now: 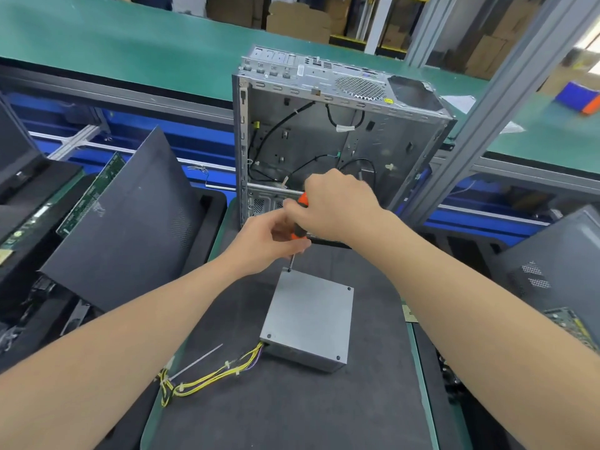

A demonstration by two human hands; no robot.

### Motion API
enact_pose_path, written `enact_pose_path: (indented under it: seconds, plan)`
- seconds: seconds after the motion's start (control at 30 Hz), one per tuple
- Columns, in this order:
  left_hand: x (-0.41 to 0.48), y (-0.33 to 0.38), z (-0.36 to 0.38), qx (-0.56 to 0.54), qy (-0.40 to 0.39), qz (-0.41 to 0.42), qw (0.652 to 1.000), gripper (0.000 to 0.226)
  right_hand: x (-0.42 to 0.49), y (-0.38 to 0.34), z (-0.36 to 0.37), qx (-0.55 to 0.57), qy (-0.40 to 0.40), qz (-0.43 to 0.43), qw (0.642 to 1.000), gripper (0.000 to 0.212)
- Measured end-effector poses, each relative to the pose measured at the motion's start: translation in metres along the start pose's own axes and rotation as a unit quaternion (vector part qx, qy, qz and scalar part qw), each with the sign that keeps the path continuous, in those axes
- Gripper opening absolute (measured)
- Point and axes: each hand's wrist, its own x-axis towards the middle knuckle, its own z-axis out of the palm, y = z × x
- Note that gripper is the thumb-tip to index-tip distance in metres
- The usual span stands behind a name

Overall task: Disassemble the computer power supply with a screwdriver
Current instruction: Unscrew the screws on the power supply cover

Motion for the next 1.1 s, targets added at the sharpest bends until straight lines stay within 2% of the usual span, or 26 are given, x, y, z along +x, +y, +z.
enact_pose_path:
  seconds: [0.07, 0.17, 0.3, 0.5, 0.63, 0.8, 0.87, 0.97, 1.03, 1.1]
  plan:
    - [0.0, 0.001, 0.001, 0.012, 0.002, 0.003, 1.0, 0.028, 0.0, -0.003, 0.003, 0.064, -0.046, 0.026, 0.997, 0.043]
    - [-0.001, 0.002, -0.001, 0.018, -0.003, 0.005, 1.0, 0.032, 0.001, -0.003, 0.002, 0.113, -0.08, 0.006, 0.99, 0.027]
    - [-0.003, 0.003, -0.003, 0.016, -0.007, 0.011, 1.0, 0.02, 0.0, 0.003, -0.006, 0.154, -0.108, -0.034, 0.982, 0.017]
    - [-0.004, 0.006, -0.004, 0.011, -0.025, 0.006, 1.0, 0.025, 0.006, 0.013, -0.017, 0.129, -0.151, -0.119, 0.973, 0.015]
    - [-0.002, 0.008, -0.005, 0.026, -0.021, 0.0, 0.999, 0.013, 0.011, 0.017, -0.018, 0.102, -0.168, -0.168, 0.966, 0.019]
    - [-0.003, 0.008, -0.003, 0.046, -0.008, -0.004, 0.999, 0.015, 0.008, 0.017, -0.016, 0.093, -0.168, -0.182, 0.964, 0.025]
    - [-0.002, 0.007, -0.002, 0.04, -0.008, -0.007, 0.999, 0.014, 0.004, 0.013, -0.015, 0.073, -0.13, -0.167, 0.975, 0.029]
    - [-0.003, 0.006, 0.001, 0.032, 0.012, -0.015, 0.999, 0.014, -0.001, 0.001, -0.009, -0.042, -0.021, -0.068, 0.997, 0.043]
    - [-0.004, 0.006, 0.002, 0.035, 0.021, -0.021, 0.999, 0.018, -0.002, -0.006, -0.004, -0.063, -0.009, -0.015, 0.998, 0.051]
    - [-0.004, 0.007, 0.002, 0.042, 0.02, -0.018, 0.999, 0.023, 0.0, -0.007, 0.0, -0.018, -0.03, 0.006, 0.999, 0.051]
